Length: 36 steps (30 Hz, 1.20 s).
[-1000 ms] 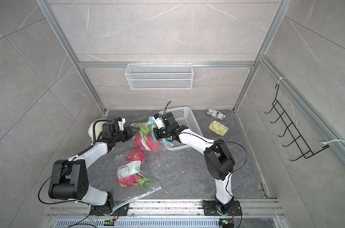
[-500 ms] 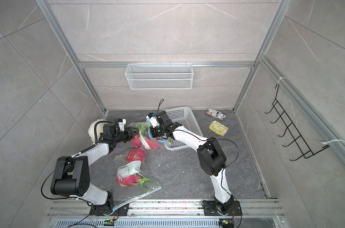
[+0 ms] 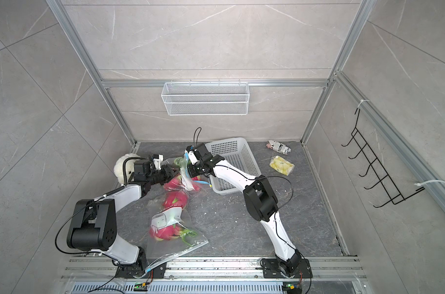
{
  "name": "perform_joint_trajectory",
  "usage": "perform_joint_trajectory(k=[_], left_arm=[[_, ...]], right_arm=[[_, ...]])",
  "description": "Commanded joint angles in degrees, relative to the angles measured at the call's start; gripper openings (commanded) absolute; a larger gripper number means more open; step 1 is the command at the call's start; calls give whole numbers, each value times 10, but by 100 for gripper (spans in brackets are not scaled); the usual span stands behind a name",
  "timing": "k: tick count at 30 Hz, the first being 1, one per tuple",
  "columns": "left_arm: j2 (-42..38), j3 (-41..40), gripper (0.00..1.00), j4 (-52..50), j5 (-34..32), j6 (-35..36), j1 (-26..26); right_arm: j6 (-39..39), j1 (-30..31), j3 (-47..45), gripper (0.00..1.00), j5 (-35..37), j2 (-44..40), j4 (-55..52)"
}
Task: Open the zip-top bag and take out the dragon fruit
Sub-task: Pick up the dragon fruit from the zipper food storage bag.
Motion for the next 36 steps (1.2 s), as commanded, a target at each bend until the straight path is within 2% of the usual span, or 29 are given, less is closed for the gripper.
perform_joint_trajectory(k=[1, 2, 7, 10, 16, 21, 26, 30, 36], left_arm=[[-5, 8, 46, 5, 30, 2, -5], [-9, 12, 48, -2, 28, 5, -3], [-61, 38, 79, -70, -2, 45, 22], [-92, 50, 86, -105, -33, 71, 37], [-91, 39, 88, -75, -28, 72, 65], [-58, 14, 93, 16, 27, 27, 68], [-22, 10, 93, 78, 72, -9, 67], [4, 15, 89, 86, 85, -15, 67], [34, 35, 78, 68, 56, -3, 64]], right_arm=[[-3, 12, -17, 0, -1, 2, -19], [-1, 9, -24, 0, -3, -8, -16], [27, -22, -83, 0, -55, -78, 18], [34, -41, -119, 0, -93, -121, 33], [47, -61, -171, 0, -135, -171, 54], [71, -77, -201, 0, -160, -188, 83], [74, -78, -209, 0, -165, -189, 94], [82, -78, -217, 0, -171, -189, 109], [92, -78, -226, 0, -187, -194, 126]])
